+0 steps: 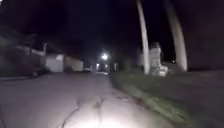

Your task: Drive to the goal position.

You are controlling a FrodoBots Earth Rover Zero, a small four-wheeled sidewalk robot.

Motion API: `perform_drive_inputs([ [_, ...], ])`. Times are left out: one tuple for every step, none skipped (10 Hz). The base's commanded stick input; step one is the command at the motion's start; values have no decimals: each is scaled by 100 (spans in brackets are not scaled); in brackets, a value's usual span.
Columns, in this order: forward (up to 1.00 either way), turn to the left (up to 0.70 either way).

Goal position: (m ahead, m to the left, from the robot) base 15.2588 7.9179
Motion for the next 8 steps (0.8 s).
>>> perform_drive_inputs([
  [50,-27],
  [50,-45],
  [50,-30],
  [50,-10],
  [50,0],
  [50,0],
  [50,0],
  [50,-2],
])
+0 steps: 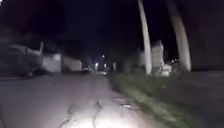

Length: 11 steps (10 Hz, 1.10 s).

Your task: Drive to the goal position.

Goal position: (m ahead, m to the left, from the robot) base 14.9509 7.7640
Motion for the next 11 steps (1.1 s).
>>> perform_drive_inputs([
  [50,-26],
  [50,-50],
  [50,-22],
  [50,0],
  [50,0],
  [50,0],
  [50,0],
  [50,0],
  [50,0],
  [50,0],
  [50,0],
])
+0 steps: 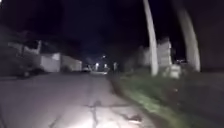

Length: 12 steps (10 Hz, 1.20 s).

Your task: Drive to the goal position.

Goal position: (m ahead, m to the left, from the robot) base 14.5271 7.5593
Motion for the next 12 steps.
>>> perform_drive_inputs([
  [50,0],
  [50,0],
  [50,0],
  [50,0],
  [50,0],
  [50,-44],
  [50,-49],
  [50,-10],
  [50,0],
  [50,0],
  [50,0],
  [50,0],
])
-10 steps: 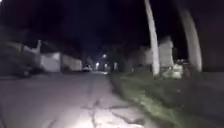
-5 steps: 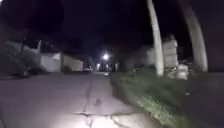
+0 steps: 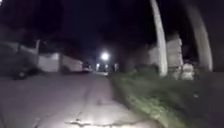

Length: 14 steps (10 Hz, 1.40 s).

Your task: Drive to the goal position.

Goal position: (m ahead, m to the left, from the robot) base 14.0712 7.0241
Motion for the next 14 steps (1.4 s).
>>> perform_drive_inputs([
  [50,0],
  [50,0],
  [50,0],
  [50,0],
  [50,0],
  [50,0],
  [50,0],
  [50,0],
  [50,0],
  [50,0],
  [50,0],
  [50,0],
  [50,0],
  [50,0],
])
